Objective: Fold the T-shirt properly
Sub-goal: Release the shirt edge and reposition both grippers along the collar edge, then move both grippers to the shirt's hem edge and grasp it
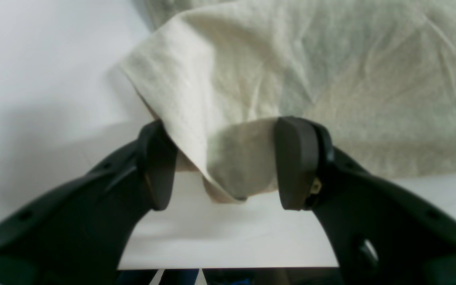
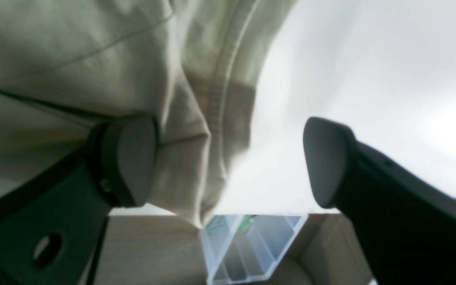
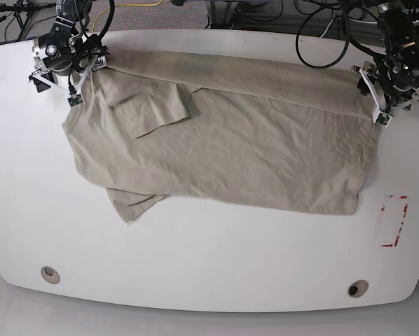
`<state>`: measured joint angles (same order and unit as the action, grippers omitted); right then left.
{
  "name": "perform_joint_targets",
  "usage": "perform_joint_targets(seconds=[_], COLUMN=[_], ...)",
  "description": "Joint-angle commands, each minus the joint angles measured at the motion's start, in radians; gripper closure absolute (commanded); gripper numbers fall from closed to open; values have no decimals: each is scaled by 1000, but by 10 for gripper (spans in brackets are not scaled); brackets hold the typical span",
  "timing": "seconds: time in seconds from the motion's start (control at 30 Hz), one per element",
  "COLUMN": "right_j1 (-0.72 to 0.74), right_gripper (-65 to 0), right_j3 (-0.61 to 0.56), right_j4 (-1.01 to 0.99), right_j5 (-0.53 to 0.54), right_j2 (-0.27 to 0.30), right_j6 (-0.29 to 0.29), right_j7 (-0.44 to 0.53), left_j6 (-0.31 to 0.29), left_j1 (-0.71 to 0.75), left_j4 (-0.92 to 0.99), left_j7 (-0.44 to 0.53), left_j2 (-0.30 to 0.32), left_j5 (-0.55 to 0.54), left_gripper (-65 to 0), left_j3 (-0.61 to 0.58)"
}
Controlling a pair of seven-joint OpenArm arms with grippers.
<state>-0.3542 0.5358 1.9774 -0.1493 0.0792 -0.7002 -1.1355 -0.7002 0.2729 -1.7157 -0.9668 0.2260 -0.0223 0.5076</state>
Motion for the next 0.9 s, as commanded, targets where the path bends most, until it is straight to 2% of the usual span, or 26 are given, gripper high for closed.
perform_joint_targets(seconds=[0.0,0.2,0.43,0.67,0.87], right_j1=[-13,-18,-1,108,255], right_gripper=[-545,-545,-545,-544,-542], right_j3=[11,13,8,7,7], right_j4=[17,10,13,13,-8], right_j5=[-9,-14,-8,-8,-8], right_j2=[54,120,158,153,90], right_j6=[2,2,2,2,2], right_j7=[-1,-1,1,1,2], left_j6=[2,2,2,2,2], left_j1=[22,53,111,177,197], left_j4=[-16,-16,-65,-137,-195], left_j7=[-4,-4,-5,-44,-74], left_j2=[16,16,13,9,8], left_j5=[18,20,18,14,12], left_gripper=[-349,-349,-349,-349,-350], left_j3=[6,6,6,6,50])
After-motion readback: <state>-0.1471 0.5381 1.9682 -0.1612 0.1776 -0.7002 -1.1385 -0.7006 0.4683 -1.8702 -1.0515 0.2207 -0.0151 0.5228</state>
